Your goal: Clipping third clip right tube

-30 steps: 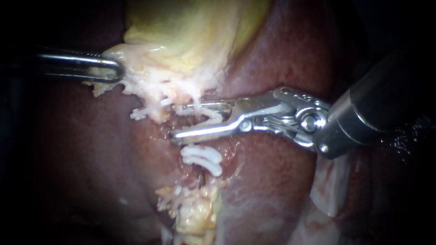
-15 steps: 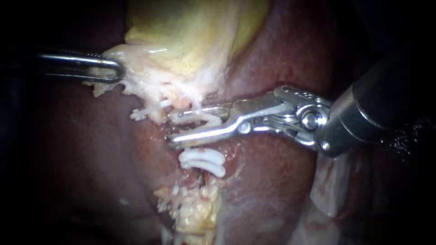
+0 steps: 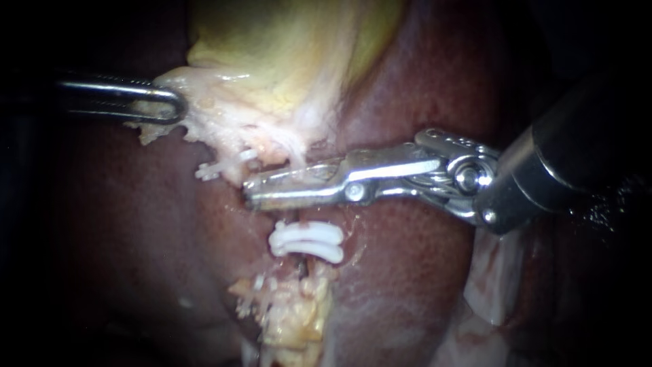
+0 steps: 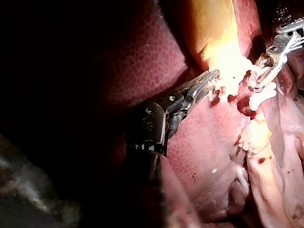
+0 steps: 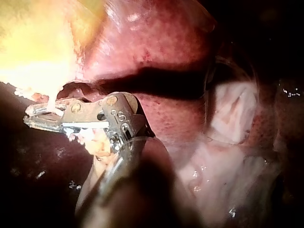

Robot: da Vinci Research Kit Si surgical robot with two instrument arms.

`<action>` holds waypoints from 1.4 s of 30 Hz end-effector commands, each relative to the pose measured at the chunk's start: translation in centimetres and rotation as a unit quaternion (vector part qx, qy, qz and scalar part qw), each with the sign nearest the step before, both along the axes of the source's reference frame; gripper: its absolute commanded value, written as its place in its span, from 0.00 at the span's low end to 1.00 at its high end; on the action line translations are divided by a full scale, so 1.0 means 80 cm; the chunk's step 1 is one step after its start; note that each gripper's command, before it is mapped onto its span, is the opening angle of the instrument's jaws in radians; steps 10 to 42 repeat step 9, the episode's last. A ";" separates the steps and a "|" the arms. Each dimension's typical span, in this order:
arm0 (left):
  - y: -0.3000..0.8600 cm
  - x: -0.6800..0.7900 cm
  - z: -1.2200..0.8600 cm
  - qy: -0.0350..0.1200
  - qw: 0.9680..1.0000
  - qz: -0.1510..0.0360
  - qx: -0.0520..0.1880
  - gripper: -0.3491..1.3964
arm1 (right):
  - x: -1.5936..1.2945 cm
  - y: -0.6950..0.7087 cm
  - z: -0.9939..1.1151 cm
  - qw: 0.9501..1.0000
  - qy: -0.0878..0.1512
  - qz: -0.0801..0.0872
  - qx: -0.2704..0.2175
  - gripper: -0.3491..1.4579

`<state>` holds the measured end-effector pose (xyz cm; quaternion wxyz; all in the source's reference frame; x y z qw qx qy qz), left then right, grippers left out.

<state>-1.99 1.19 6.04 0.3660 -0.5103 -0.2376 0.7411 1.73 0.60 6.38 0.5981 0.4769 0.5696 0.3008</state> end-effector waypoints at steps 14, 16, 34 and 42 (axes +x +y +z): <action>0.0000 0.0000 0.0000 0.000 1.000 0.000 0.000 0.00 | 0.0002 -0.0003 0.0006 1.000 0.000 0.000 -0.002 0.00; 0.0000 0.0000 0.0000 0.000 1.000 0.000 0.000 0.00 | 0.0002 -0.0003 0.0006 1.000 0.000 0.000 -0.002 0.00; 0.0000 0.0000 0.0000 0.000 1.000 0.000 0.000 0.00 | 0.0002 -0.0003 0.0006 1.000 0.000 0.000 -0.002 0.00; 0.0000 0.0000 0.0000 0.000 1.000 0.000 0.000 0.00 | 0.0002 -0.0003 0.0006 1.000 0.000 0.000 -0.002 0.00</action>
